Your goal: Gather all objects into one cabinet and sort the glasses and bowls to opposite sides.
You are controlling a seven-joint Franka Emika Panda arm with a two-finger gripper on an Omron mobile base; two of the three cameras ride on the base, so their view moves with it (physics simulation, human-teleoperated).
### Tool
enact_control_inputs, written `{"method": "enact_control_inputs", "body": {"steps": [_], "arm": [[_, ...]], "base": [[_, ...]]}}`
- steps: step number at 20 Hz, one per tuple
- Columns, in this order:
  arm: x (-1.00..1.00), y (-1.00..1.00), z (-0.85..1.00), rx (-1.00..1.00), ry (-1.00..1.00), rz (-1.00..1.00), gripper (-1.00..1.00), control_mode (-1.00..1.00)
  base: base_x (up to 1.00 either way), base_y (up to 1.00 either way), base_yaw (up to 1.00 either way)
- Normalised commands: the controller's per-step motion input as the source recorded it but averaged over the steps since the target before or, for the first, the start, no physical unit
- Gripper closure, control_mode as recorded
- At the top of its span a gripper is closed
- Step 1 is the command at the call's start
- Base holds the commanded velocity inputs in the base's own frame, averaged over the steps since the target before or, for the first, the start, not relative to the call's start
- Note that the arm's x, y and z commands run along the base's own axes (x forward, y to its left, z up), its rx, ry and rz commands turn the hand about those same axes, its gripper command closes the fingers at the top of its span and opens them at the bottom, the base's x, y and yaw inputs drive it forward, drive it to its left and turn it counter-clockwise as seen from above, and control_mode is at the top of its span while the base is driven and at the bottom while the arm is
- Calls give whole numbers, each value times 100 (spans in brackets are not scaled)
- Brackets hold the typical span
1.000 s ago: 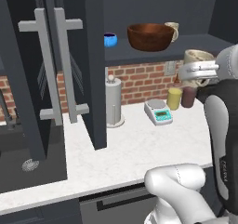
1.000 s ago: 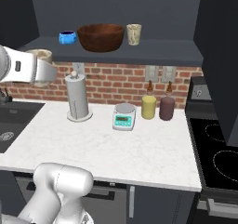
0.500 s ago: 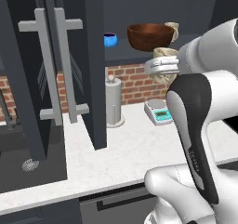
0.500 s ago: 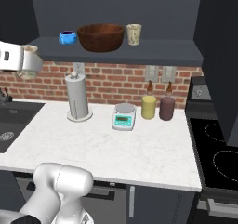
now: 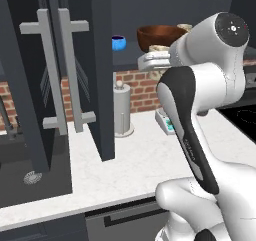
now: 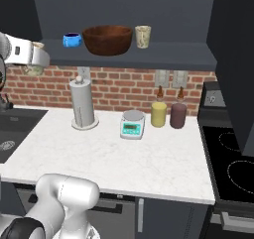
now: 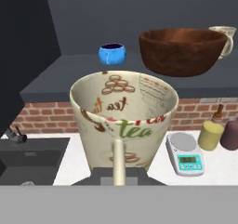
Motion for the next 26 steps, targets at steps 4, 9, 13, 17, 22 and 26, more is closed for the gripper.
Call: {"method": "enact_control_inputs", "body": {"steps": [4,9,13,17,22,26], "arm": [[57,9,0,1,0,0,100,-100],[41,3,0,0,0,0,100,-100],[32,1,0,0,0,0,100,-100],[6,16,0,-3,0,5,100,-100],[2,39,0,-6,0,13,100,-100],[20,41,0,-4,0,20,100,-100]], "base": [[0,0,0],[0,0,0],[0,0,0],[0,0,0],[0,0,0],[0,0,0]]}}
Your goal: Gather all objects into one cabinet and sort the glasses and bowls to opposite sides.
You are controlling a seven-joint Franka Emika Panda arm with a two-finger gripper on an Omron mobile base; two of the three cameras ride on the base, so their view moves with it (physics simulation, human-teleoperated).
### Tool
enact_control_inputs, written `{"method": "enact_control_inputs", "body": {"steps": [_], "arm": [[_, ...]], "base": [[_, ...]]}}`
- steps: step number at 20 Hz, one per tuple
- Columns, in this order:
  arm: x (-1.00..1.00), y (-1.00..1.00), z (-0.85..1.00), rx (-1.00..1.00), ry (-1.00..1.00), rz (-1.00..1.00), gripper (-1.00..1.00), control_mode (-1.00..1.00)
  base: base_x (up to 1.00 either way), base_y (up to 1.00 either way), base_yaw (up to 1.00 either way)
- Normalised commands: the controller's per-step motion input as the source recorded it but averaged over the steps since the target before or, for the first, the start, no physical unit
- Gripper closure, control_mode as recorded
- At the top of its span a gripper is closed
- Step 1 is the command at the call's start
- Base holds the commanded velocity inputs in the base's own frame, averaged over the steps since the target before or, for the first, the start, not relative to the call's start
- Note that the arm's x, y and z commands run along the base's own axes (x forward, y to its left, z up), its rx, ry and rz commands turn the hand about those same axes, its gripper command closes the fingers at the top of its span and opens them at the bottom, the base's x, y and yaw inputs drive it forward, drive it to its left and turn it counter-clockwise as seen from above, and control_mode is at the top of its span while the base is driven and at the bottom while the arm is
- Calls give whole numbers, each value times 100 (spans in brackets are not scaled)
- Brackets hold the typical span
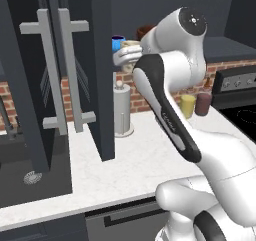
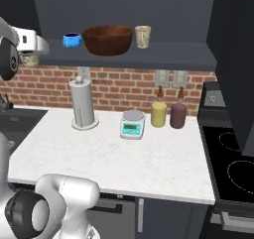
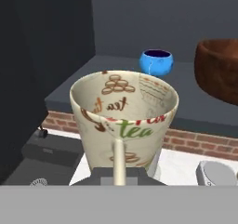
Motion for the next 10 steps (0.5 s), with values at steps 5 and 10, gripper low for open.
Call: {"method": "enact_control_inputs", "body": {"steps": [5,10], "arm": [[35,3,0,0,0,28,100,-100],[18,18,0,-1,0,25,100,-100]], "base": [[0,0,0],[0,0,0]]}}
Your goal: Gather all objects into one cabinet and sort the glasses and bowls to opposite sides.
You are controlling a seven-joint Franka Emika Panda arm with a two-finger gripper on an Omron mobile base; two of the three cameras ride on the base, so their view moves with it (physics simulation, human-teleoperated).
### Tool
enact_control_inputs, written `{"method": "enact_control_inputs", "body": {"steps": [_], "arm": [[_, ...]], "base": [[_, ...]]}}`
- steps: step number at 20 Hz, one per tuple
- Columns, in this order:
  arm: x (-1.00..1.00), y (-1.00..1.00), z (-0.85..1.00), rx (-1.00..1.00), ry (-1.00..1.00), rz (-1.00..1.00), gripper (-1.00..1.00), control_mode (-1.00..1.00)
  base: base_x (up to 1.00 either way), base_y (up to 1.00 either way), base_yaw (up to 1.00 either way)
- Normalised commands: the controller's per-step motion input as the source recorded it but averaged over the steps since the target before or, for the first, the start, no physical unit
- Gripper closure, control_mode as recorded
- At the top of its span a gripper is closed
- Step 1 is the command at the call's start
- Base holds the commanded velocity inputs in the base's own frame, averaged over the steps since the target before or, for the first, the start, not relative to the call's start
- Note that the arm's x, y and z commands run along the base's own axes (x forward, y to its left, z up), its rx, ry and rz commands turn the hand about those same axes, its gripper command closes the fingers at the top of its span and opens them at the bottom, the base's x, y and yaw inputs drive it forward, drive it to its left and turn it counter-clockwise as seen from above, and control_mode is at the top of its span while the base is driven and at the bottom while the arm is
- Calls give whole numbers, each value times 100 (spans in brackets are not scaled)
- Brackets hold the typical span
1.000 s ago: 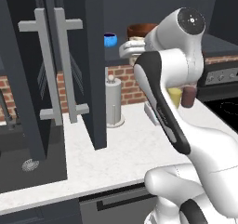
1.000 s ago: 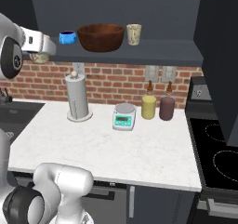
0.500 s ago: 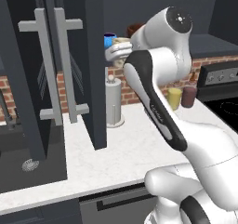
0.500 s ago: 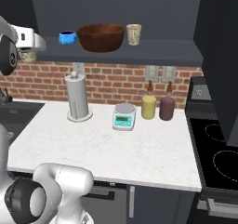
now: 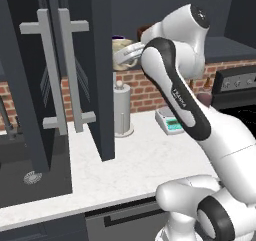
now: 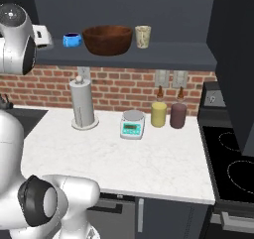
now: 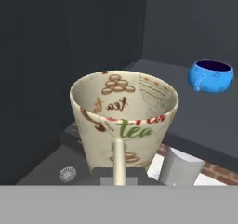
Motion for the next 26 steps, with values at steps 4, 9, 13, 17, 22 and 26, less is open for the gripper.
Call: {"method": "enact_control_inputs", "body": {"steps": [4,9,13,17,22,26], "arm": [[17,18,0,-8,0,4,100,-100],[41,0,0,-1,1,-1,100,-100],[71,0,0,0,2,-6,100,-100],[69,0,0,0,4,-3,100,-100],[58,0,0,0,3,-3,100,-100],[40,10,0,0,6,-2,100,-100]], "base": [[0,0,0],[0,0,0],[0,0,0],[0,0,0],[0,0,0],[0,0,0]]}}
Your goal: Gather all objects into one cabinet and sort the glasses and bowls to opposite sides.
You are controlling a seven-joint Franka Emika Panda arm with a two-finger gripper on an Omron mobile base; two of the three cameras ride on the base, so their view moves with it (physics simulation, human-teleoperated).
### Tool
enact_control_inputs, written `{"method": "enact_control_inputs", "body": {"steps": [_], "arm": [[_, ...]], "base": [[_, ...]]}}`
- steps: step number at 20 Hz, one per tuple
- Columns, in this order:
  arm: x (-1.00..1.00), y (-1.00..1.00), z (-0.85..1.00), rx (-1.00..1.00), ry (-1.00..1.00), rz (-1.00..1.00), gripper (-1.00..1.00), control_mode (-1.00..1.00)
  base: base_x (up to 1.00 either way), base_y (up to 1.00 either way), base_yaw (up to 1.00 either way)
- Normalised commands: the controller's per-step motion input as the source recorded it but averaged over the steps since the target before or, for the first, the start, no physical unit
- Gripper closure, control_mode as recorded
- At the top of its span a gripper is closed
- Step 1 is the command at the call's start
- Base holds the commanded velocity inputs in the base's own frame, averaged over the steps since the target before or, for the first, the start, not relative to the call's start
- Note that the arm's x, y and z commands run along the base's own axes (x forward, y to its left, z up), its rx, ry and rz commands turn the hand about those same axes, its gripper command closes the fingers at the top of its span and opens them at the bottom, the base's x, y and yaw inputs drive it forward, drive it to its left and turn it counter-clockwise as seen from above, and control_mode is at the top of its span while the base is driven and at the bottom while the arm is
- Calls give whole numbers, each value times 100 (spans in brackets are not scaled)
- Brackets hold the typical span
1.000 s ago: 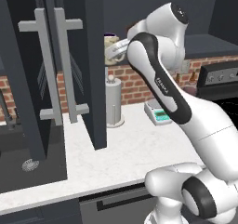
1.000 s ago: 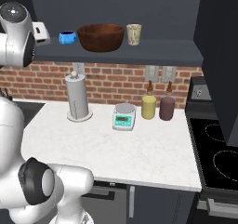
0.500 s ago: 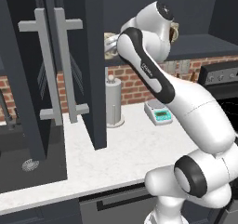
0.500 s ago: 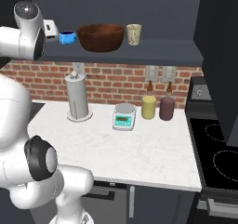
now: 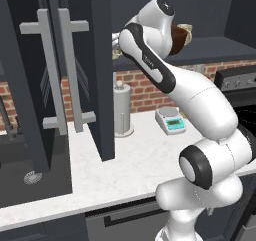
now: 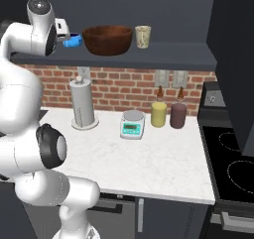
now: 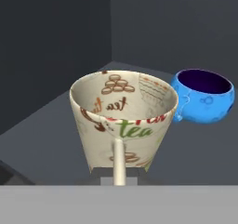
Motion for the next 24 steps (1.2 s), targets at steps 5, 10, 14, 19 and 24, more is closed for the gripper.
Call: {"method": "enact_control_inputs", "body": {"steps": [5,10,14,19,24], "arm": [[32,19,0,0,1,-1,100,-100],[24,23,0,0,0,0,100,-100],[28,20,-2,0,0,0,100,-100],[15,16,-13,0,0,0,100,-100],[6,9,-19,0,0,0,100,-100]], "base": [[0,0,0],[0,0,0],[0,0,0],[0,0,0],[0,0,0]]}}
